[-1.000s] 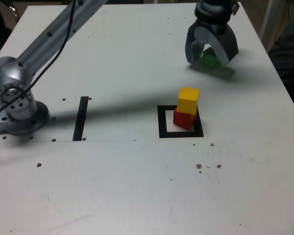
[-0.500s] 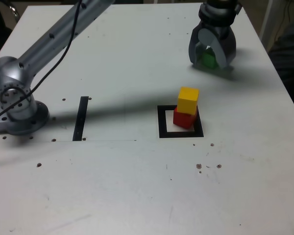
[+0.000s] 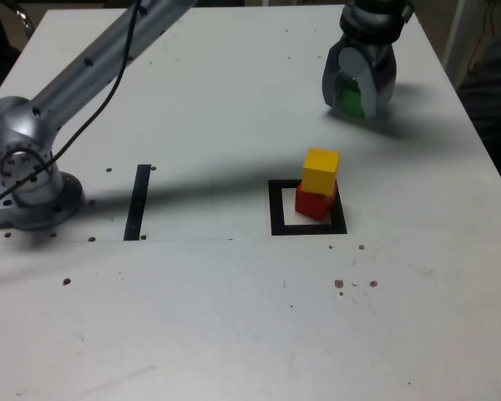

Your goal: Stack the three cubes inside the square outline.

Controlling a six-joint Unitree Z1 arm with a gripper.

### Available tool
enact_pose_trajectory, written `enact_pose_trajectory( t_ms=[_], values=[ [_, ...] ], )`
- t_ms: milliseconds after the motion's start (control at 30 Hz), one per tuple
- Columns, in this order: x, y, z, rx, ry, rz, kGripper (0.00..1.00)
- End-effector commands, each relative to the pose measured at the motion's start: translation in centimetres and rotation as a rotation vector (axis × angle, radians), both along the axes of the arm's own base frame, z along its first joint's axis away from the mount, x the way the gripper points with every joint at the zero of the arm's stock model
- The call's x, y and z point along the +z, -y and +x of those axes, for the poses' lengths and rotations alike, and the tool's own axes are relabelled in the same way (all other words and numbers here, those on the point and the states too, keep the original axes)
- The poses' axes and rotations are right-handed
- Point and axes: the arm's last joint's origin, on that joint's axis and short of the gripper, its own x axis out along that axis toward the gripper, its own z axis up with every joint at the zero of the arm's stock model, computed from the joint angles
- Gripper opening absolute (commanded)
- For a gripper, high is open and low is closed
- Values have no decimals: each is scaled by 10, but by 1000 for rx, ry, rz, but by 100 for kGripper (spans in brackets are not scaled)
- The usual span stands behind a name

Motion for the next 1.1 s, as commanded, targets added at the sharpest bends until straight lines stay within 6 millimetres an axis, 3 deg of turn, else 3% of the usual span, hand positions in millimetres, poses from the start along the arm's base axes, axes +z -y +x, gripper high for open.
enact_pose_trajectory(
  t_ms=[0,233,400,1067],
  values=[
    [-1,2,1,-2,-9,1,29],
    [4,9,2,-3,-11,12,29],
    [20,20,-4,29,-4,27,29],
    [89,97,-61,207,27,26,29]
  ],
)
